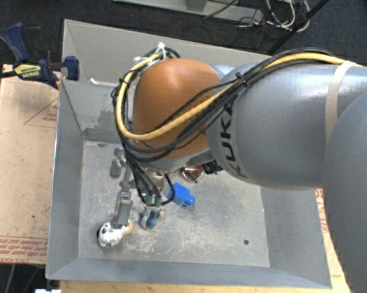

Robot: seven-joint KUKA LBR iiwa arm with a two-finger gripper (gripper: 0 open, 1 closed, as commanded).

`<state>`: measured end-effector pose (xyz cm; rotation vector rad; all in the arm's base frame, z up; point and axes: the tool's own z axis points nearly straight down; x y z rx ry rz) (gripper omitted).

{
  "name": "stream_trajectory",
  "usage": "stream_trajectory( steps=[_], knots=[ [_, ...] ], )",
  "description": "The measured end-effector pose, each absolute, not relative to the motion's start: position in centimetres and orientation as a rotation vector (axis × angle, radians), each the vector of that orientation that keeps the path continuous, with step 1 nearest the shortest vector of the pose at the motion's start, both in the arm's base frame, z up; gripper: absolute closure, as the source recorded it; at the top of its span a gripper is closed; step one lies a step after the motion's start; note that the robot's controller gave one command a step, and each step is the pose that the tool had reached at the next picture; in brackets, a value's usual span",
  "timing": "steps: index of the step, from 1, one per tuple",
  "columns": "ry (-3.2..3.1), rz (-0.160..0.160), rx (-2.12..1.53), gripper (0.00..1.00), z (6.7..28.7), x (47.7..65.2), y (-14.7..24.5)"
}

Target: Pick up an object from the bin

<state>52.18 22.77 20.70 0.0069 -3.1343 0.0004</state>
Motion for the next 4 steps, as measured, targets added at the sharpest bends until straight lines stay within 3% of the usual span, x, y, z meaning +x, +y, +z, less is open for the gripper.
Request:
stream_trajectory(
  steps=[1,2,3,4],
  knots=[
    [-3.142,-0.002,0.001,0.00,21.2,52.4,22.7],
    [-3.145,-0.004,0.111,0.00,17.8,50.7,21.8],
    [-3.106,-0.003,0.473,0.00,15.2,52.7,19.2],
    [-3.095,-0.001,0.554,0.00,14.6,53.2,17.8]
  ],
)
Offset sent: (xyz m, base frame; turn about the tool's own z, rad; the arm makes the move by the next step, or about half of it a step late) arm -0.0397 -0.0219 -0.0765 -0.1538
